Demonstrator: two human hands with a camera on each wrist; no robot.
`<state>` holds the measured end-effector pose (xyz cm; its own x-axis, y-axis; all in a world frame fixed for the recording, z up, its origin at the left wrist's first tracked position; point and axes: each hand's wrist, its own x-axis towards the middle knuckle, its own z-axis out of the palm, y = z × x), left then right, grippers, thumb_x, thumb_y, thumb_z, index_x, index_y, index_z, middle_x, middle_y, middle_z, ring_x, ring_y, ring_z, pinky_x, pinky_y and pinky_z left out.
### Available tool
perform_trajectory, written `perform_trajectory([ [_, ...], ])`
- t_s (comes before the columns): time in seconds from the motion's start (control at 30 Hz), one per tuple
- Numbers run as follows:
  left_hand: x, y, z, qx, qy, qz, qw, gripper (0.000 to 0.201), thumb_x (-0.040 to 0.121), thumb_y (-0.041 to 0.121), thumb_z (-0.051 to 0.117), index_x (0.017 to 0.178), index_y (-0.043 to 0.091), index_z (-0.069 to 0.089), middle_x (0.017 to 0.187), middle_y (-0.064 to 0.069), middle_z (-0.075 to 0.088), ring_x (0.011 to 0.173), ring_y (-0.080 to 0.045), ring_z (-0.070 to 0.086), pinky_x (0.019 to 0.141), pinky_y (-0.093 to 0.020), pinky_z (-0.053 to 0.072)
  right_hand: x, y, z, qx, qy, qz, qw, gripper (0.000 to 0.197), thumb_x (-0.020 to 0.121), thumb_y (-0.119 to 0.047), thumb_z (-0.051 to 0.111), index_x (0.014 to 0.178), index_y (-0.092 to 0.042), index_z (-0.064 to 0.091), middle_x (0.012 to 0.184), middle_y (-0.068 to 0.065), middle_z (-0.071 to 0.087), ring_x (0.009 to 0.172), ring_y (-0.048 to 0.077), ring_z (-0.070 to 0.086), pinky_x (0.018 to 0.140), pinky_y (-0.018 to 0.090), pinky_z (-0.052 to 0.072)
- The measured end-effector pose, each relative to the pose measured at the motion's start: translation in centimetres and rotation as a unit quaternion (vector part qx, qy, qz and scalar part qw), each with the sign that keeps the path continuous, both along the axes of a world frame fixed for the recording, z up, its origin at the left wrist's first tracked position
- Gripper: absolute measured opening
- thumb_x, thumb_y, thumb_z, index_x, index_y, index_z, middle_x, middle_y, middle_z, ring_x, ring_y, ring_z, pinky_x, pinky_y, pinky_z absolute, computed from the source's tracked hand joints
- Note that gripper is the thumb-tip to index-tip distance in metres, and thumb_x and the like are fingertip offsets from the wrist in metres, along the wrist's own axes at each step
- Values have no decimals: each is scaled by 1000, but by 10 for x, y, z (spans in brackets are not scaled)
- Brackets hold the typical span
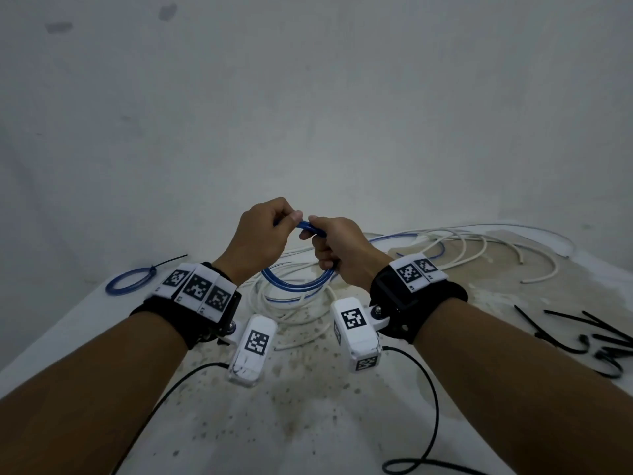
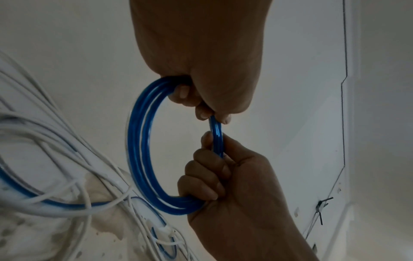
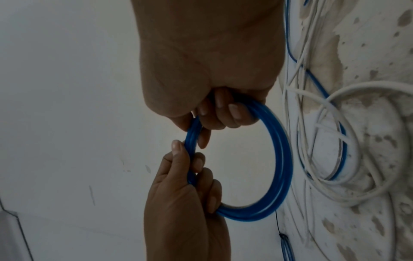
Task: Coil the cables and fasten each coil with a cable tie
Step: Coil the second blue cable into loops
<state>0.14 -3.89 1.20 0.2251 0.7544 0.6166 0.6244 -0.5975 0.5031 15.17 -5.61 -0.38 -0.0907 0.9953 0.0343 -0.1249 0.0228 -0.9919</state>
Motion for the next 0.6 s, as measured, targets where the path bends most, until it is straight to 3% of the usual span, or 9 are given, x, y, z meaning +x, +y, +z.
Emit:
perform_trajectory([
  [0.13,20,-6,1,-21,39,-18,999,25,98,27,55,79,11,61,65,-8,62,51,-10,44,55,-25,38,22,-10,-5,-1,-9,-13,1000,37,102,-27,43,79,-6,62,49,-5,30,41,11,24,43,24,23],
  [0.27,41,-12,-2,-81,28,-66,994,24,99,27,53,85,11,63,73,-3,69,43,1,47,51,-18,35,45,-20,-10,1,-15,-24,1000,36,102,-25,42,79,-5,61,50,-4,29,42,11,23,43,25,22],
  [0.37,59,-17,-7,-79,24,-74,994,26,100,28,51,88,9,64,75,2,70,49,5,52,56,-18,36,60,-27,-14,4,-17,-37,999,36,103,-24,41,80,-5,60,52,-3,28,42,11,22,42,25,21],
  [0.47,75,-18,-14,-55,18,-62,996,31,99,28,53,79,7,63,65,-1,63,46,-3,44,54,-26,34,73,-32,-17,11,-16,-59,998,30,101,-22,43,78,-9,56,52,-3,29,43,12,22,43,26,20],
  [0.6,98,-20,-21,-52,8,-75,996,31,98,26,56,76,5,62,69,-9,64,54,-14,47,56,-28,35,96,-37,-26,4,-15,-69,998,27,102,-30,43,83,-12,49,49,-3,34,45,13,26,47,27,27],
])
